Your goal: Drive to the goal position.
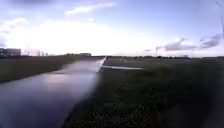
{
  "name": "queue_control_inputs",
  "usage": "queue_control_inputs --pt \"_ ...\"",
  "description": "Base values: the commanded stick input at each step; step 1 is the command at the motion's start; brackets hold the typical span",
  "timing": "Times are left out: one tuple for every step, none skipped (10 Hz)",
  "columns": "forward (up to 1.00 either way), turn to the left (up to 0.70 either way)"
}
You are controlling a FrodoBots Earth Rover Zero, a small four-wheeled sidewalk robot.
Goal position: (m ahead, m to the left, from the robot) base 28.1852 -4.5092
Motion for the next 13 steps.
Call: queue_control_inputs --pt "0.00 0.45" --pt "0.00 0.45" --pt "0.00 0.45" --pt "0.00 0.45" --pt "0.00 0.45" --pt "0.00 0.45" --pt "0.00 0.45" --pt "0.00 0.45" --pt "0.00 0.45" --pt "0.00 0.45" --pt "0.00 0.45" --pt "0.00 0.45" --pt "0.00 0.45"
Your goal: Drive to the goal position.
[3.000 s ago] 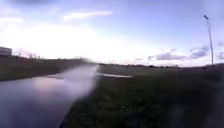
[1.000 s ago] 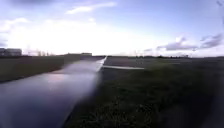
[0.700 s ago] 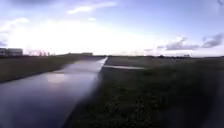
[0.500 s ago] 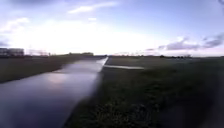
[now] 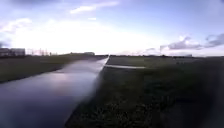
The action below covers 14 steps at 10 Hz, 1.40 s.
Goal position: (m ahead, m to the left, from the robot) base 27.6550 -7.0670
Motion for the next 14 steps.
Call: queue_control_inputs --pt "0.00 0.45" --pt "0.00 0.45" --pt "0.00 0.45" --pt "0.00 0.45" --pt "0.00 0.45" --pt "0.00 0.23" --pt "0.00 0.45" --pt "0.00 0.45" --pt "0.00 0.45" --pt "0.00 0.45" --pt "0.00 0.45" --pt "0.19 0.38" --pt "0.45 0.27" --pt "0.45 0.27"
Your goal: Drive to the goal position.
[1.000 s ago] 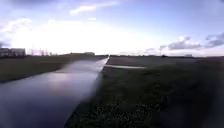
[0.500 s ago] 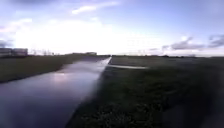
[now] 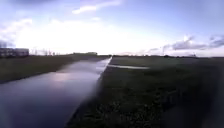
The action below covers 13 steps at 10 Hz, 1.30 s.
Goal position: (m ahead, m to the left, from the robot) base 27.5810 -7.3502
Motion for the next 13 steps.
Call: queue_control_inputs --pt "0.45 0.27" --pt "0.45 0.27" --pt "0.45 0.27" --pt "0.45 0.27" --pt "0.45 0.27" --pt "0.45 0.27" --pt "0.45 0.27" --pt "0.45 0.27" --pt "0.45 0.27" --pt "0.45 0.27" --pt "0.45 0.27" --pt "0.45 0.27" --pt "0.45 0.27"
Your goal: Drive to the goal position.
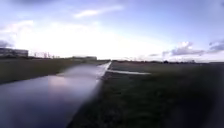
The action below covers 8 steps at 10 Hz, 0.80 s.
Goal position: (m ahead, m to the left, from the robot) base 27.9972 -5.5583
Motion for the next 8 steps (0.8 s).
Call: queue_control_inputs --pt "0.45 0.27" --pt "0.45 0.27" --pt "0.45 0.27" --pt "0.45 0.27" --pt "0.45 0.27" --pt "0.45 0.27" --pt "0.45 0.27" --pt "0.45 0.27"
